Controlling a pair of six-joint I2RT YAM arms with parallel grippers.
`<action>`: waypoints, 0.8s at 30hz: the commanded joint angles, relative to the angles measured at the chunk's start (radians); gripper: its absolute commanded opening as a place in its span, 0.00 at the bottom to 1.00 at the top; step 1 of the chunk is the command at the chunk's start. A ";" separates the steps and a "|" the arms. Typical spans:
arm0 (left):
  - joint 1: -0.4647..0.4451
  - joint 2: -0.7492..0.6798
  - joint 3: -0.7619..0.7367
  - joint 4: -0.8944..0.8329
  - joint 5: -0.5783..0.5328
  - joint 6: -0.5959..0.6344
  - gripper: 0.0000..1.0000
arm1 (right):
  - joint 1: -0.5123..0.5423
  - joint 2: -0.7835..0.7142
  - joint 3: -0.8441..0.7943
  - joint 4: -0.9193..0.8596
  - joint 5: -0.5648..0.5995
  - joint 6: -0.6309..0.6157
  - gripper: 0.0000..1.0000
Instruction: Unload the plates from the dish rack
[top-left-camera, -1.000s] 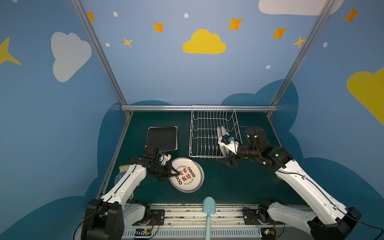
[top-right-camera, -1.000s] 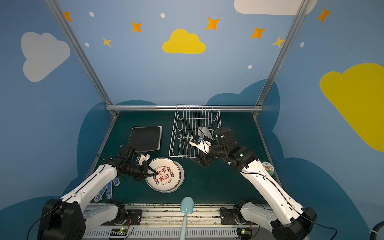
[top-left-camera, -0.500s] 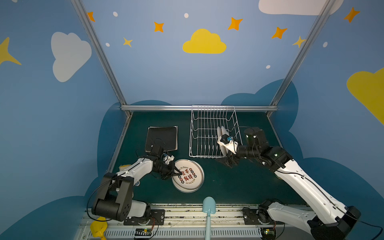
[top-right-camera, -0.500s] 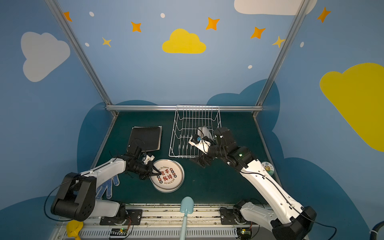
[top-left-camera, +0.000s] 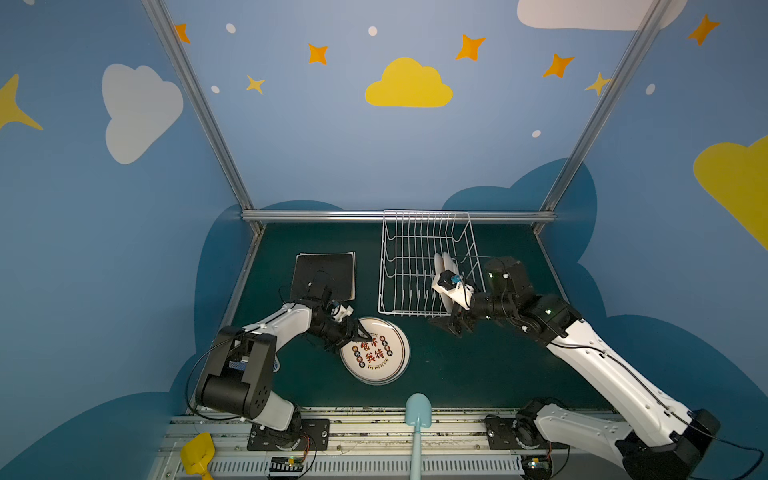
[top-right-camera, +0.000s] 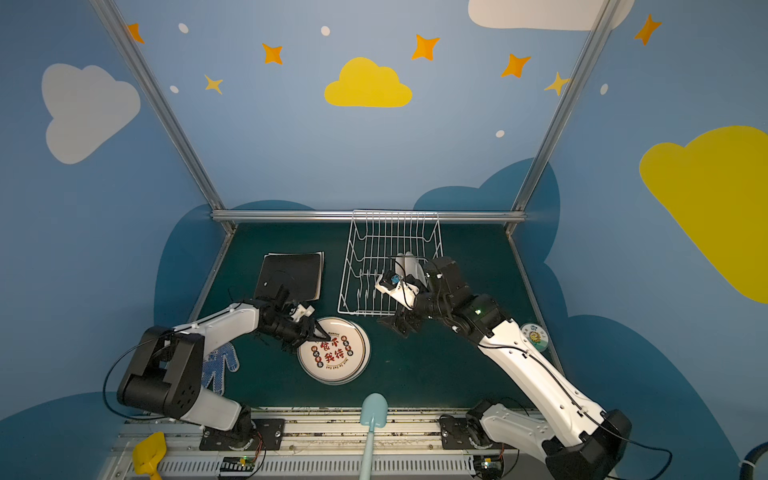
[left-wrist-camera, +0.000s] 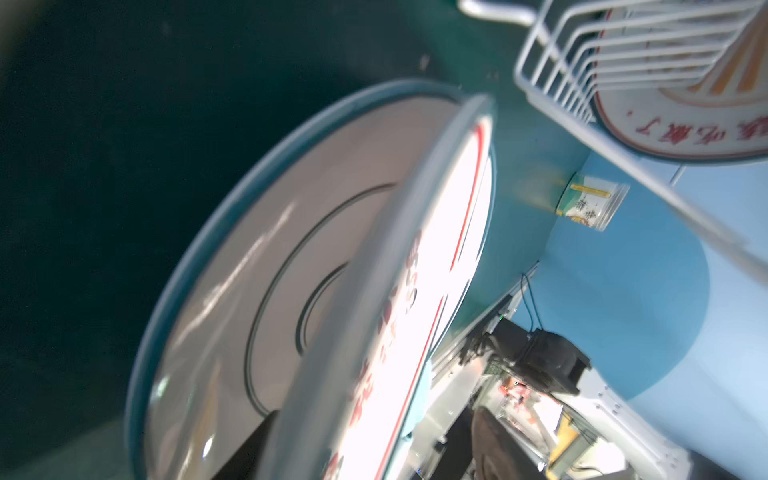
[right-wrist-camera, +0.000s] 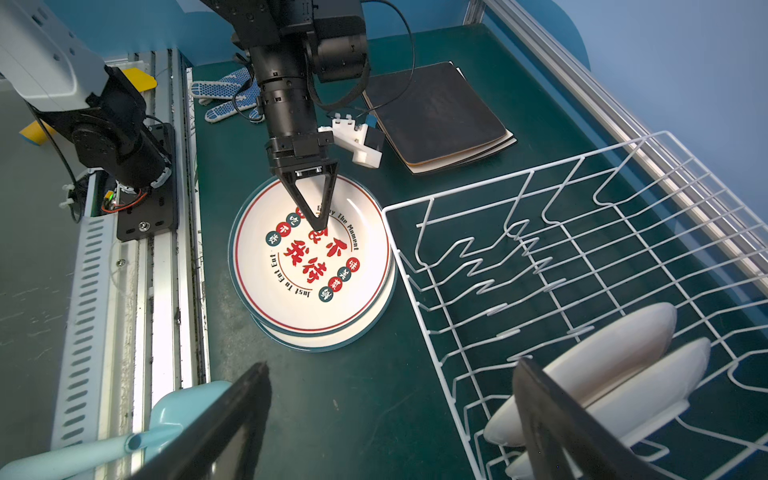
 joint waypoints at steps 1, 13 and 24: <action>-0.005 -0.017 0.030 -0.068 -0.033 0.014 0.89 | 0.010 -0.005 -0.008 0.010 0.003 0.018 0.90; -0.007 -0.105 0.066 -0.186 -0.165 0.034 0.99 | 0.020 0.006 -0.007 0.021 0.005 0.013 0.91; -0.006 -0.116 0.095 -0.262 -0.202 0.046 1.00 | 0.022 -0.014 -0.028 0.046 0.023 0.016 0.91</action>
